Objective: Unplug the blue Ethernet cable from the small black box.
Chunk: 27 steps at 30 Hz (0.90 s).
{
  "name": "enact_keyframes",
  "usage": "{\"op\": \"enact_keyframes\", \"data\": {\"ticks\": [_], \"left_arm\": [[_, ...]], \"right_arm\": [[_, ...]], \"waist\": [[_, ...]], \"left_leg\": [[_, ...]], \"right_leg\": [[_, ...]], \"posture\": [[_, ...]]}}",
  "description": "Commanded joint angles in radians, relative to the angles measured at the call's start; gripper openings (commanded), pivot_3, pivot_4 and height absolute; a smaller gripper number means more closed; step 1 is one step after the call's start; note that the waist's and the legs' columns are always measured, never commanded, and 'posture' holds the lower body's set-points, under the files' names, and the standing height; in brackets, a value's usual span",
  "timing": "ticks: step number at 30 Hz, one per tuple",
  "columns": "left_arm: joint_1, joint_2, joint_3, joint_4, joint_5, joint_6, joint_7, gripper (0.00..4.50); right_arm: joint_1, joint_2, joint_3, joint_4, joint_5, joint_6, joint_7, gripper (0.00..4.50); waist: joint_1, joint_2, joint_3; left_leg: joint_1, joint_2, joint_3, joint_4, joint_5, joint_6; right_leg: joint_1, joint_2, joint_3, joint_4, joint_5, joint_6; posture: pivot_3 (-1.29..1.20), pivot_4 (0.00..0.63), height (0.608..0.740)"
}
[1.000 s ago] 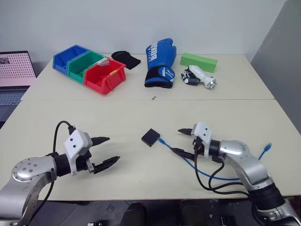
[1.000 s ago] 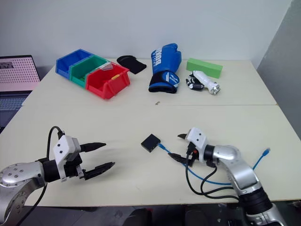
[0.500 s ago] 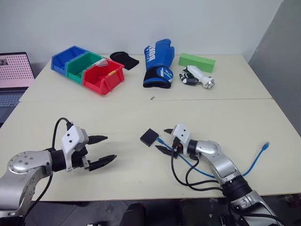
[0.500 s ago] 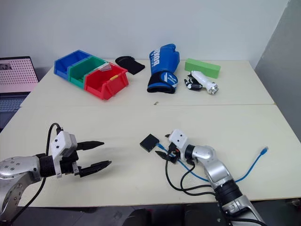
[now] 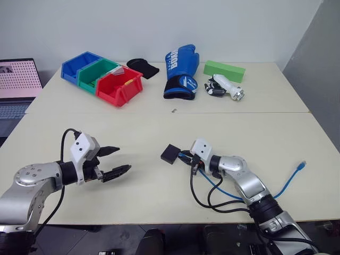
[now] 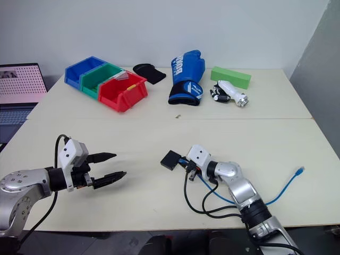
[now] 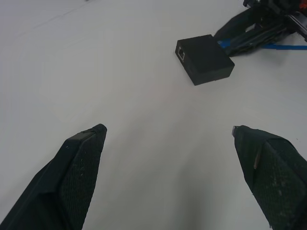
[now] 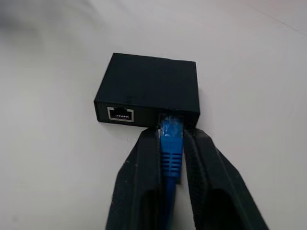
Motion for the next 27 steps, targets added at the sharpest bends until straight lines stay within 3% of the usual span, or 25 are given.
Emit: {"op": "enact_keyframes", "data": {"ticks": [1, 10, 16, 23, 27], "left_arm": [[-0.053, -0.016, -0.005, 0.005, -0.069, 0.083, 0.0, 4.5], [-0.188, -0.085, -0.022, 0.007, -0.317, 0.395, -0.005, 4.5], [-0.249, -0.167, -0.034, 0.022, -0.367, 0.451, 0.04, 4.5], [-0.259, -0.188, -0.053, 0.016, -0.381, 0.465, 0.047, 4.5], [-0.264, -0.198, -0.061, 0.021, -0.381, 0.463, 0.037, 3.75]], "right_arm": [[-0.05, -0.026, -0.024, -0.065, -0.005, -0.02, 0.022, 0.22], [-0.194, -0.131, 0.006, -0.111, -0.012, -0.329, 0.205, 0.22], [-0.256, -0.143, 0.017, -0.13, 0.011, -0.361, 0.298, 0.21], [-0.278, -0.142, 0.024, -0.132, -0.004, -0.373, 0.326, 0.21], [-0.282, -0.141, 0.02, -0.129, -0.013, -0.374, 0.325, 0.21]], "waist": [[-0.001, 0.0, 0.0], [-0.011, 0.0, 0.0], [-0.013, -0.001, 0.0], [-0.013, -0.001, 0.0], [-0.013, -0.001, 0.0]], "left_leg": [[-0.001, 0.0, 0.0, 0.0, 0.0, 0.0], [-0.004, 0.0, 0.0, 0.0, 0.0, 0.0], [-0.005, 0.001, 0.0, 0.001, 0.0, 0.0], [-0.005, 0.001, 0.0, 0.001, 0.0, 0.0], [-0.005, 0.001, 0.0, 0.001, 0.0, 0.0]], "right_leg": [[0.0, 0.0, 0.0, 0.0, 0.0, 0.0], [-0.005, 0.0, 0.0, 0.002, 0.0, 0.0], [-0.005, -0.001, 0.0, 0.002, 0.0, 0.0], [-0.005, -0.002, 0.0, 0.002, 0.0, 0.0], [-0.005, -0.002, 0.0, 0.002, 0.0, 0.0]], "posture": [[0.0, 0.15, 0.74], [0.0, 0.15, 0.74], [0.0, 0.15, 0.74], [0.0, 0.15, 0.74], [0.0, 0.15, 0.74]]}}
